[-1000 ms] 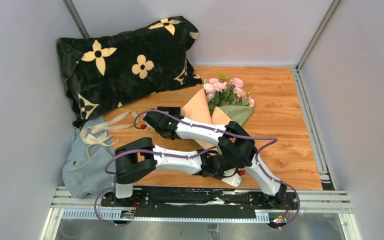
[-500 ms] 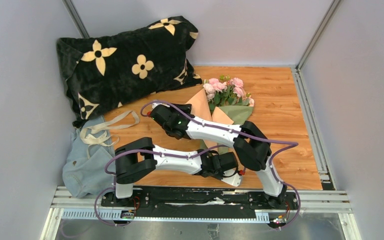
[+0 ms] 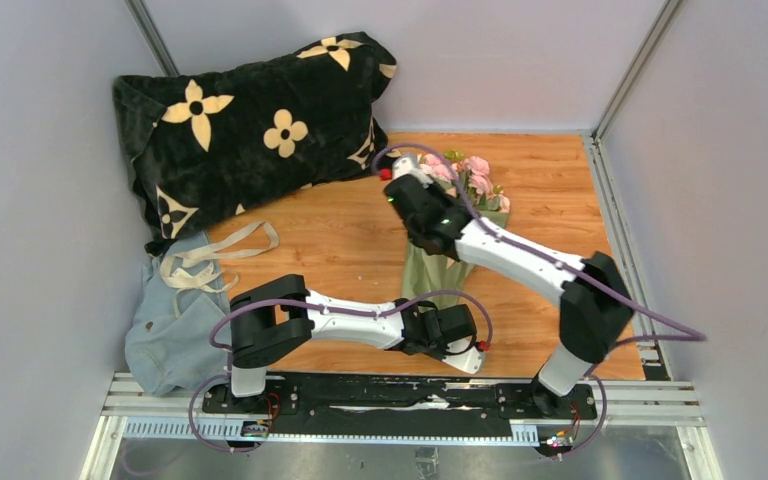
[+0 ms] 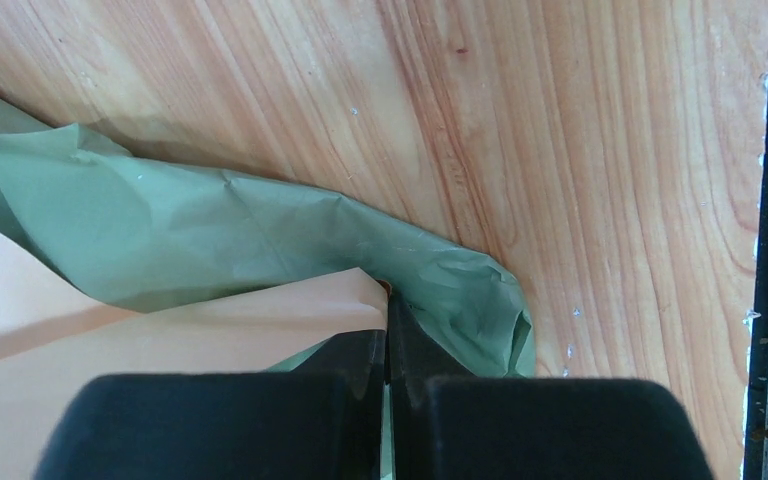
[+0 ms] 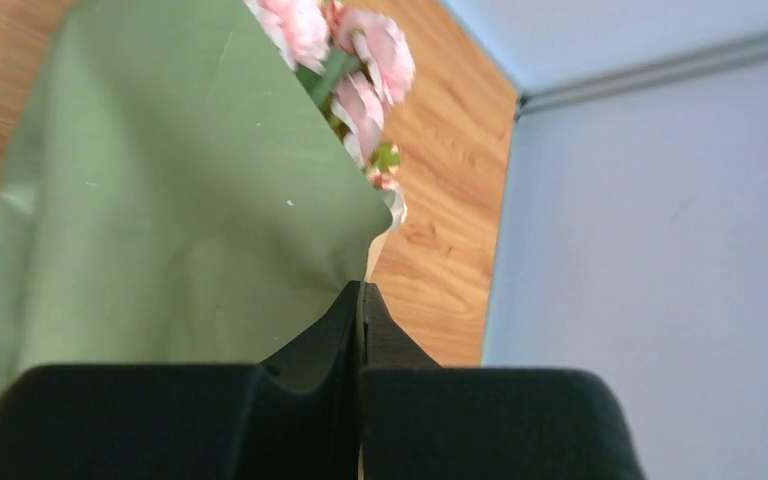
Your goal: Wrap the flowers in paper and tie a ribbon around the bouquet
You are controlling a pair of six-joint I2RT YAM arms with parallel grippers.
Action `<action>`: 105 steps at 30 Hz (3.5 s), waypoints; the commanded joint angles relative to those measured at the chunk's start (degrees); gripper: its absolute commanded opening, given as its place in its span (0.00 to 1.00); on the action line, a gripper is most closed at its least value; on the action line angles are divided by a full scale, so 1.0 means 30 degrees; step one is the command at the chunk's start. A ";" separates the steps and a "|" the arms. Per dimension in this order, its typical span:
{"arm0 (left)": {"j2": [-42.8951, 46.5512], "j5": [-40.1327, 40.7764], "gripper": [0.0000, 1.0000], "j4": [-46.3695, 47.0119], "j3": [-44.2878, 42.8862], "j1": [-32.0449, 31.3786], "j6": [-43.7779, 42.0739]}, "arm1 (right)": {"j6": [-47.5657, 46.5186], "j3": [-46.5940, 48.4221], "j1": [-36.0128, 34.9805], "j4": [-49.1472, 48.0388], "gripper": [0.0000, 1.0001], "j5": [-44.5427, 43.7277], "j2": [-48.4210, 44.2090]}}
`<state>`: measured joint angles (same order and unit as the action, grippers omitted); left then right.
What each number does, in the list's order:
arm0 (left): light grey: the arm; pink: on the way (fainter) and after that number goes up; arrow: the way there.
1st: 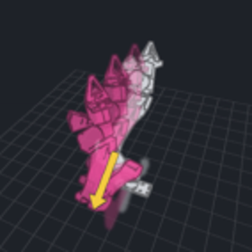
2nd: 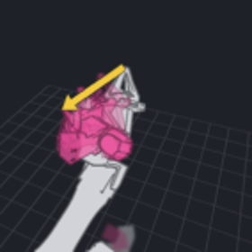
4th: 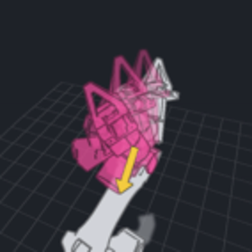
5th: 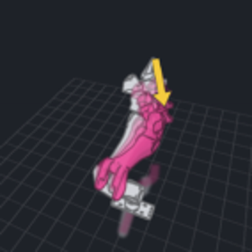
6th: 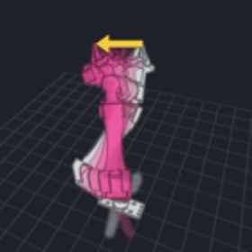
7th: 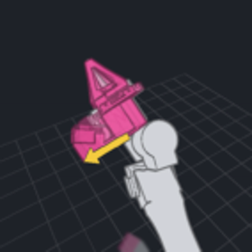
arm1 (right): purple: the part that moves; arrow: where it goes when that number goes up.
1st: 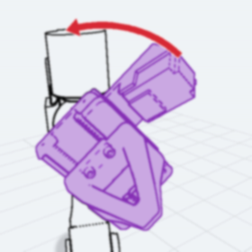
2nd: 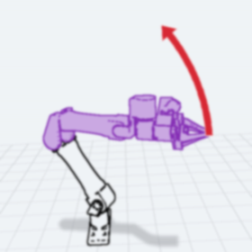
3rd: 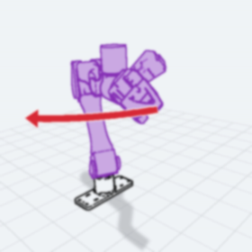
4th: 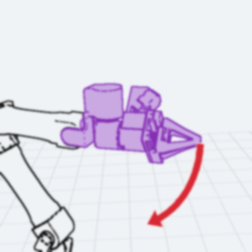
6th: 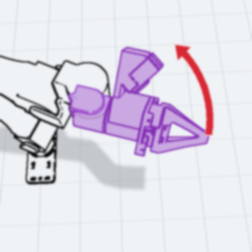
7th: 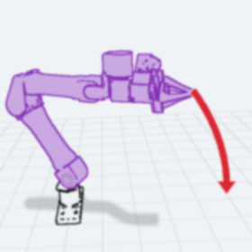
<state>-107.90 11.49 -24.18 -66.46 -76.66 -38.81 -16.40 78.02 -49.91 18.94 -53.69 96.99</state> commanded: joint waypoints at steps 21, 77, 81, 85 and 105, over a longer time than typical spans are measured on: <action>-0.0997 -0.1412 0.00 -0.2738 0.0662 0.0008 -0.0276 | 1.0300 -1.3413 1.3492 -0.9255 0.00 1.6936 -0.7824; -0.3062 -0.5835 0.44 -0.2280 -0.3226 0.2959 0.1832 | 1.0484 -0.9244 1.7459 -0.2537 0.40 1.4451 -0.7680; -0.3401 -0.5986 0.44 -0.2292 -0.3561 0.2766 0.1831 | 0.8876 -1.0884 1.4014 -0.3797 0.28 1.7901 -1.0930; -0.3653 -0.6154 0.41 -0.2421 -0.3762 0.2732 0.1992 | 1.2195 -1.4663 1.3885 -1.0646 0.16 2.7247 -1.0233; 0.0032 -1.1480 0.30 -0.9462 -1.0577 0.5555 0.2203 | 1.4017 -1.4216 1.4674 -0.9487 0.00 2.4738 -0.1413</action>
<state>-113.30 -18.24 -48.95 -91.85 -66.98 -33.87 26.70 35.66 -6.98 -13.63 26.98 90.70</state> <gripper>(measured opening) 0.338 0.005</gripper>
